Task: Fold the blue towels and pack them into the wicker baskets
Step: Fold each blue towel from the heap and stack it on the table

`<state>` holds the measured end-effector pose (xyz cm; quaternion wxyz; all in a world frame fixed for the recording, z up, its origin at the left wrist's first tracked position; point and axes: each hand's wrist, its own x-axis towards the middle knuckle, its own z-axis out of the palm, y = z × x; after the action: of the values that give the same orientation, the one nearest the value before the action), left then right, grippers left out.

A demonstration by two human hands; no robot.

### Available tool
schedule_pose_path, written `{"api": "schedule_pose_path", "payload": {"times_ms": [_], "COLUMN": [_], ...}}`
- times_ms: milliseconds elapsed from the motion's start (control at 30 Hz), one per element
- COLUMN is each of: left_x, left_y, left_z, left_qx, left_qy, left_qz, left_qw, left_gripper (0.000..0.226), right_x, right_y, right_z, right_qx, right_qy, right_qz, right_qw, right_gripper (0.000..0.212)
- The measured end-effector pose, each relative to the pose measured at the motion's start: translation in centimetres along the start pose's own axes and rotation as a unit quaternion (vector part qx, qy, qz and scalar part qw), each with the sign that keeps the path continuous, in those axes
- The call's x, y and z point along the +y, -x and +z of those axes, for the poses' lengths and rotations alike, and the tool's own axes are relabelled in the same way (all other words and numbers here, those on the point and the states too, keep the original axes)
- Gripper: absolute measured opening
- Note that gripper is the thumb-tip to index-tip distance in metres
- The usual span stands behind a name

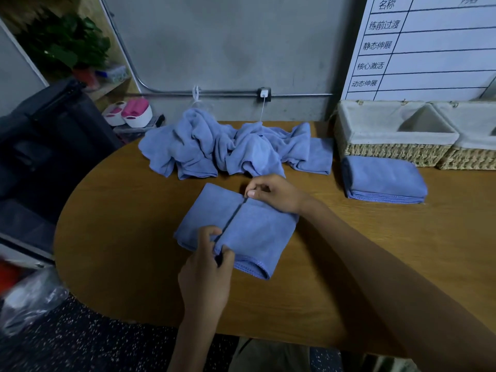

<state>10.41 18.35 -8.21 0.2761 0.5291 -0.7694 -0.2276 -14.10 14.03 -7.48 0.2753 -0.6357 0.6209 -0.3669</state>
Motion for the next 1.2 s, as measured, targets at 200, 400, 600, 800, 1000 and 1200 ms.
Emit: {"api": "schedule_pose_path", "payload": {"times_ms": [200,400,600,800,1000,1200], "left_x": [0.4,2.4,2.1,-0.2,-0.1,-0.3], "left_y": [-0.4,-0.6,-1.0,-0.4,0.0,0.1], "left_z": [0.1,-0.8,1.7,2.7,2.4,1.4], "left_qx": [-0.009,0.046,-0.075,-0.086,-0.075,0.002], "left_qy": [0.022,-0.023,-0.086,-0.138,-0.148,-0.052], "left_qz": [-0.004,0.032,0.111,0.066,0.066,0.04], "left_qw": [1.0,0.998,0.987,0.984,0.984,0.998], "left_gripper": [0.027,0.053,0.067,0.068,0.066,0.049], "right_x": [0.0,-0.2,-0.2,-0.2,-0.2,-0.5], "right_y": [0.3,2.0,3.0,3.1,3.4,5.0], "right_z": [0.6,1.8,2.3,1.9,1.8,0.5], "right_qx": [0.045,0.121,0.156,0.172,0.187,0.221], "right_qy": [0.012,0.03,0.051,0.055,0.073,0.042], "right_qz": [0.025,0.084,0.094,0.085,0.07,0.053], "right_qw": [0.999,0.989,0.982,0.98,0.977,0.973], "right_gripper": [0.013,0.014,0.017,0.014,0.013,0.015]}}
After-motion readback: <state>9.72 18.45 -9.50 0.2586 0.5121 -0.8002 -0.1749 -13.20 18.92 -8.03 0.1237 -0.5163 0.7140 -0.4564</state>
